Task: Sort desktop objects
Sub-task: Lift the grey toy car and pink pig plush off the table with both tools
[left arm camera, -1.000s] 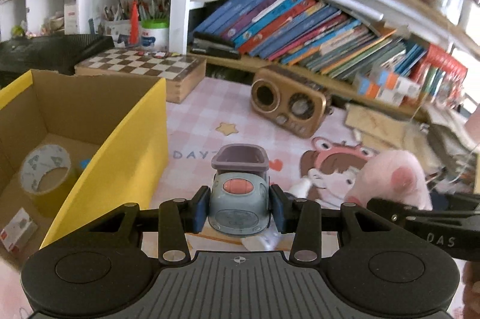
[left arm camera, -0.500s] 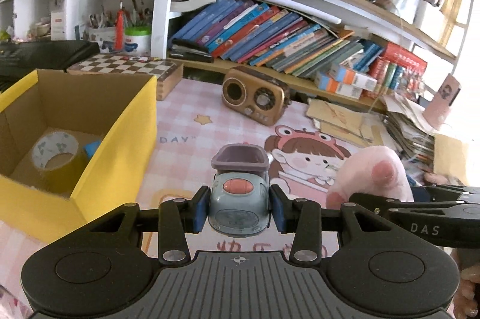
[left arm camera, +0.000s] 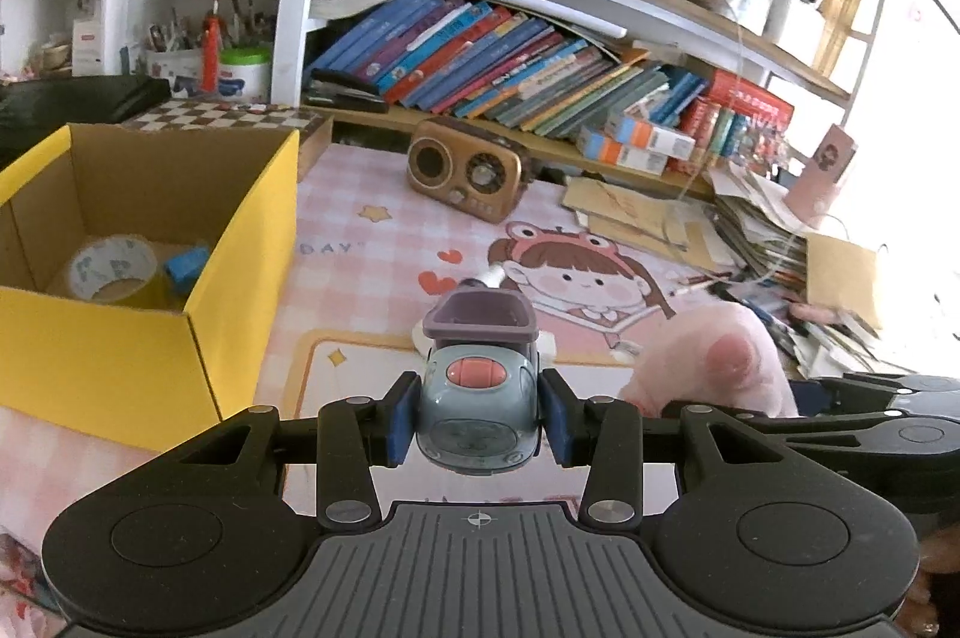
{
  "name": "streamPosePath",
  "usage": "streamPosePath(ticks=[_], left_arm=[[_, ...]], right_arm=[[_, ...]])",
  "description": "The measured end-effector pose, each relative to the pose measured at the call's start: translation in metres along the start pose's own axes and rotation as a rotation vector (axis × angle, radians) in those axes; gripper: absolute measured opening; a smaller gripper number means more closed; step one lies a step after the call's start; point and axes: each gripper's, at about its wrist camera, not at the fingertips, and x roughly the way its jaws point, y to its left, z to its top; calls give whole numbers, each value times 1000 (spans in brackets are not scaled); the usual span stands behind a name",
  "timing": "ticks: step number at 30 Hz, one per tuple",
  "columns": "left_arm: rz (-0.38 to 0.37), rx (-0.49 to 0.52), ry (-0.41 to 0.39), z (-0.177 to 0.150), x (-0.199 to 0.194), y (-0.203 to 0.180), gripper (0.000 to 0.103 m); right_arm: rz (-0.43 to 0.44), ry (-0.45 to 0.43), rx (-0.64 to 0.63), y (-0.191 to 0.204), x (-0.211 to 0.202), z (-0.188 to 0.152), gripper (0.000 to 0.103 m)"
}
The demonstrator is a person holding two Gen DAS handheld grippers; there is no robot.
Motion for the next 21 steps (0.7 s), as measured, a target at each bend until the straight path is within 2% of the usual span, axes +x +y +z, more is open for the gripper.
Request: streamPosePath(ticks=[21], left_arm=[[-57, 16, 12, -31, -70, 48, 42]], right_arm=[[-34, -9, 23, 83, -48, -44, 61]])
